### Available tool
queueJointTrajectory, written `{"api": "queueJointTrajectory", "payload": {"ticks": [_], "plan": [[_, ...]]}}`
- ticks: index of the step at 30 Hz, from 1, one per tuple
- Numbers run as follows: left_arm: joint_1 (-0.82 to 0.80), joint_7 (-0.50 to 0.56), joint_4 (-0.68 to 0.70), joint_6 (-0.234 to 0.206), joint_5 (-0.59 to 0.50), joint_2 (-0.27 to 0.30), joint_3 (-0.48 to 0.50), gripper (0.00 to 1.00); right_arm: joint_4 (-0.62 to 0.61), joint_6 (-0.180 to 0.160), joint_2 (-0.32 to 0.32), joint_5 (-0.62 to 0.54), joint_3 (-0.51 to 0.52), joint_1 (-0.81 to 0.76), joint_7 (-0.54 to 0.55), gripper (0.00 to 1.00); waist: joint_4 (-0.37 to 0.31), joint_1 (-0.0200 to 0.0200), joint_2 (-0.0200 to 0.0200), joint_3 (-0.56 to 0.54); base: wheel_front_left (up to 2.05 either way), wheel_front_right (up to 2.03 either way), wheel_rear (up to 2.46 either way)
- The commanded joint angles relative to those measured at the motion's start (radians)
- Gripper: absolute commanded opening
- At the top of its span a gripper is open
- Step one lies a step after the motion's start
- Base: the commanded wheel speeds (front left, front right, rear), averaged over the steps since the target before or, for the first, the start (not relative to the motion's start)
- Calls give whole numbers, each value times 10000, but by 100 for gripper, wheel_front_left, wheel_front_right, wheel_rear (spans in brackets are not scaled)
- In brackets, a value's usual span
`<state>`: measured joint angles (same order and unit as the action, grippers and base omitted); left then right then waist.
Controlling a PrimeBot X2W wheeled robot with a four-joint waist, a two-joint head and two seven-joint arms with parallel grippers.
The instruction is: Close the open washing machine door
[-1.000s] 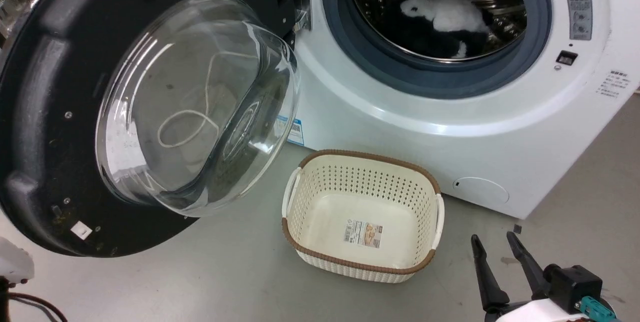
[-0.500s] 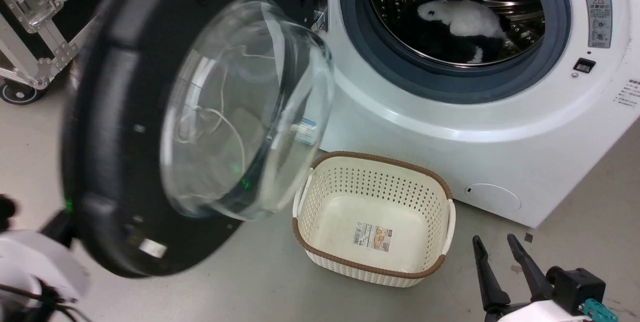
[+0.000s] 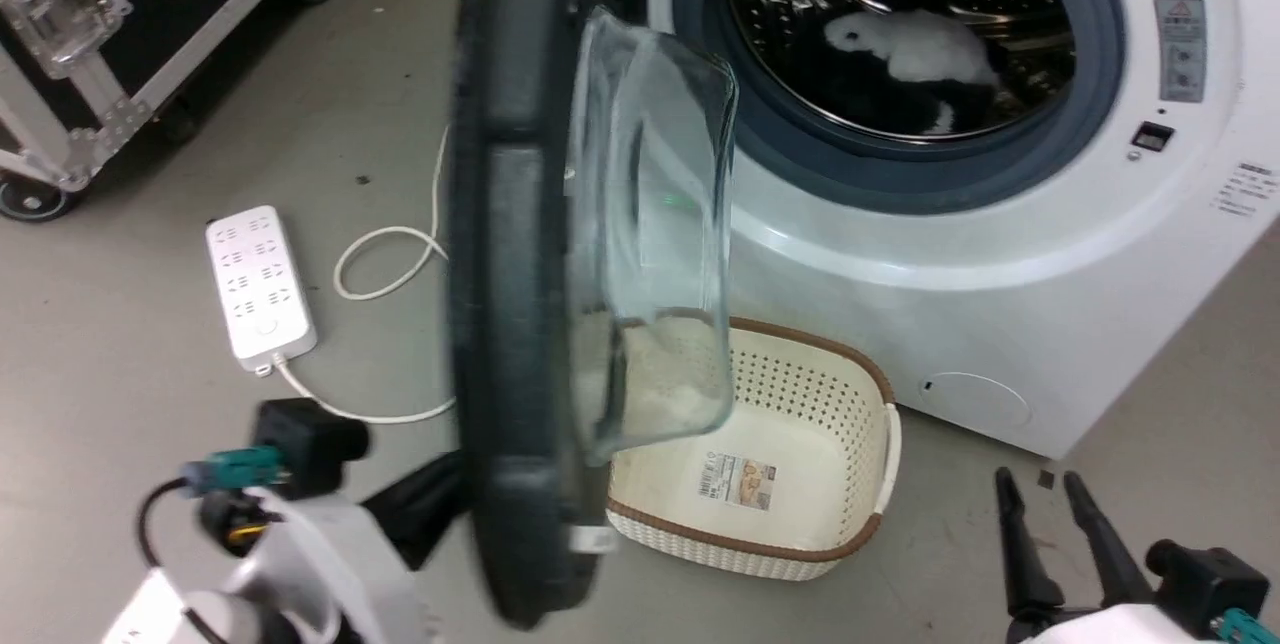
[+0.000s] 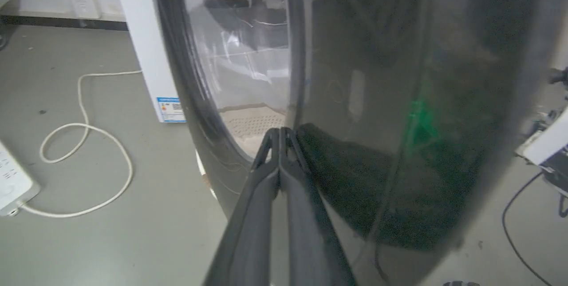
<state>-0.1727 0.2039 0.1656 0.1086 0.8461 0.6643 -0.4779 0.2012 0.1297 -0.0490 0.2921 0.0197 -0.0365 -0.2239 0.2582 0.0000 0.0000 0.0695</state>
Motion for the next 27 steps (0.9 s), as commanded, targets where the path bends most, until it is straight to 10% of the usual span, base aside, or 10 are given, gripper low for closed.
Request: {"api": "queueJointTrajectory", "payload": {"ticks": [1,13,27], "plan": [[-424,-104,321,87,248,-90,-615,0,51,9,-12,119,175,117,-125,100,-200,0,0,6,0,0,0],[-2824,-923,-238,218,866,-846,-3881,0,158,10,-12,490,989,210,-375,100,-1778,0,0,312,0,0,0],[-5788,-2425,-5310,218,-152,-3873,-4283,0,42,10,-12,727,1108,277,-379,100,-3470,0,0,638,0,0,0]]}}
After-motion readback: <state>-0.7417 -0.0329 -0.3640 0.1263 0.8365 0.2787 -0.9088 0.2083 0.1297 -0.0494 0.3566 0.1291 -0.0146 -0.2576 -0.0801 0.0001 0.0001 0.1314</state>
